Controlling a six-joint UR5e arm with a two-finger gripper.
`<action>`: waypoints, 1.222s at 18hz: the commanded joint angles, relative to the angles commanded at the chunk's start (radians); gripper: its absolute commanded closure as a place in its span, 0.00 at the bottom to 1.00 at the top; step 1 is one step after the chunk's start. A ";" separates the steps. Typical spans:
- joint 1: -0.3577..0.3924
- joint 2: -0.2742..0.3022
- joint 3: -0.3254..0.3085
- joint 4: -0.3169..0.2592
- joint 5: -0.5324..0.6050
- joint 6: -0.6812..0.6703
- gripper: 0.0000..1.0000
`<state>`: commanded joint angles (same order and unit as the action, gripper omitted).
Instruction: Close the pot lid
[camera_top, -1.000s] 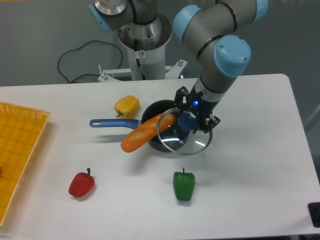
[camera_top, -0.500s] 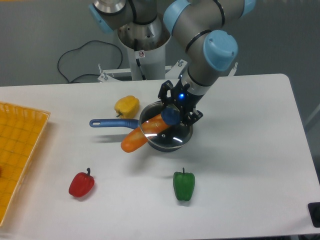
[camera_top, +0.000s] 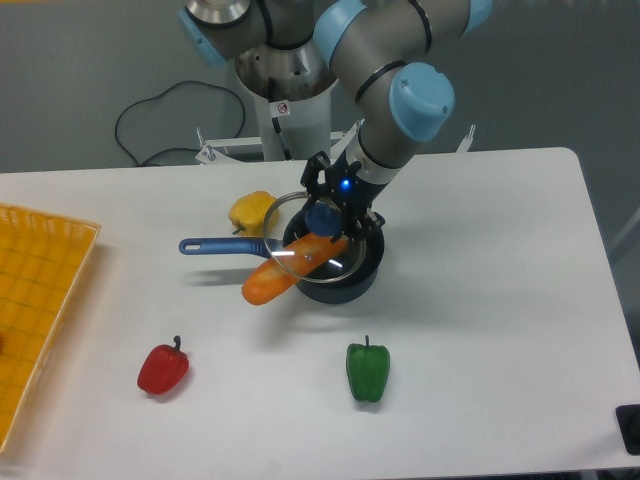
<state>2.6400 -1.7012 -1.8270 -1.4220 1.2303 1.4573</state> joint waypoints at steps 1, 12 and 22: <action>0.000 0.000 0.000 0.000 0.000 0.002 0.67; 0.003 -0.015 0.000 0.000 -0.005 0.003 0.67; -0.002 -0.023 -0.012 0.002 0.000 0.005 0.66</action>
<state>2.6384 -1.7242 -1.8392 -1.4205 1.2303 1.4619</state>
